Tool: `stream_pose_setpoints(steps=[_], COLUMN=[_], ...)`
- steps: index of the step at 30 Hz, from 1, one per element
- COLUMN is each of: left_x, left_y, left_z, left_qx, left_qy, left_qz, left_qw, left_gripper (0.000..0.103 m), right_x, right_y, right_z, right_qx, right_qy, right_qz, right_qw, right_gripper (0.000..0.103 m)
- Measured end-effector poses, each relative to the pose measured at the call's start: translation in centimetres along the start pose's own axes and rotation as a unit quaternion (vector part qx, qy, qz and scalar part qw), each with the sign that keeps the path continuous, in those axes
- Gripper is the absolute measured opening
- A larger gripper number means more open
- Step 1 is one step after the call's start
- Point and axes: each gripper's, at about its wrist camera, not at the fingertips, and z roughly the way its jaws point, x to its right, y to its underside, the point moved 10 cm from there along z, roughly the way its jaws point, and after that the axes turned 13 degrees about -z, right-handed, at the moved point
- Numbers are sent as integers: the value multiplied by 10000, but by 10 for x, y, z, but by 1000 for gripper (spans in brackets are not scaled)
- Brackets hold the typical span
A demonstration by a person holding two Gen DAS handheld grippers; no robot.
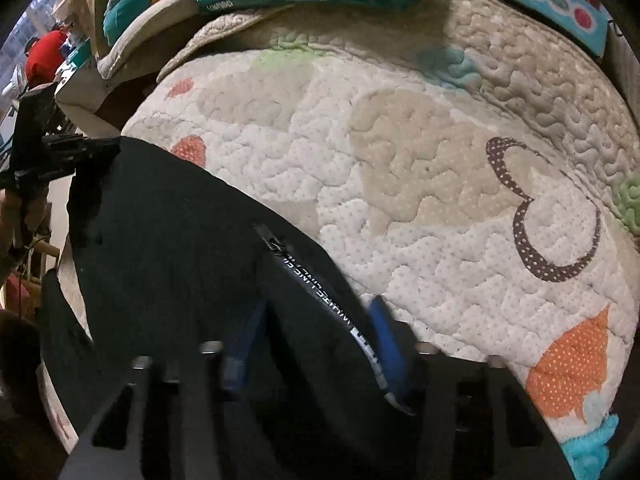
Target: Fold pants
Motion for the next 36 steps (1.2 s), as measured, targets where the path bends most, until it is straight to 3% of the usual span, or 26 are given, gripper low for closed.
stream_pose_setpoints(steps=[3,8,12,19,26,32,35,36], left_x=[2,10,15,26,30,26,23,21], left_y=[1,14,42,125,201,255,276,280], left_z=[-18,-72,-112,-155,-161,-142,-140,-141], left_qx=[198,663,880,1053,907,312,5,-44], left_qy=[-46,-74,-75,-233,-441,-816,-1086,-1125], left_qz=[-85,-178,-225,-120,-76,44,245,266], left_qw=[9998,9976,9958,9941,9949,9962,9938,9933], left_gripper=[14,14,14,14,14,17,21,21], right_x=[-7,-38,-65,-128,-176,-208,-216,-217], right_y=[2,14,32,91,166,208,217,219], right_z=[-16,-52,-79,-107,-91,-75,-74,-76], right_qx=[75,207,232,151,-334,-847,-1045,-1085], right_qy=[155,612,929,1128,1062,940,793,754], right_qz=[131,-21,-152,-172,-133,-265,-316,-303], right_qw=[9998,9979,9953,9934,9937,9916,9909,9908], right_gripper=[20,16,15,15,13,14,20,27])
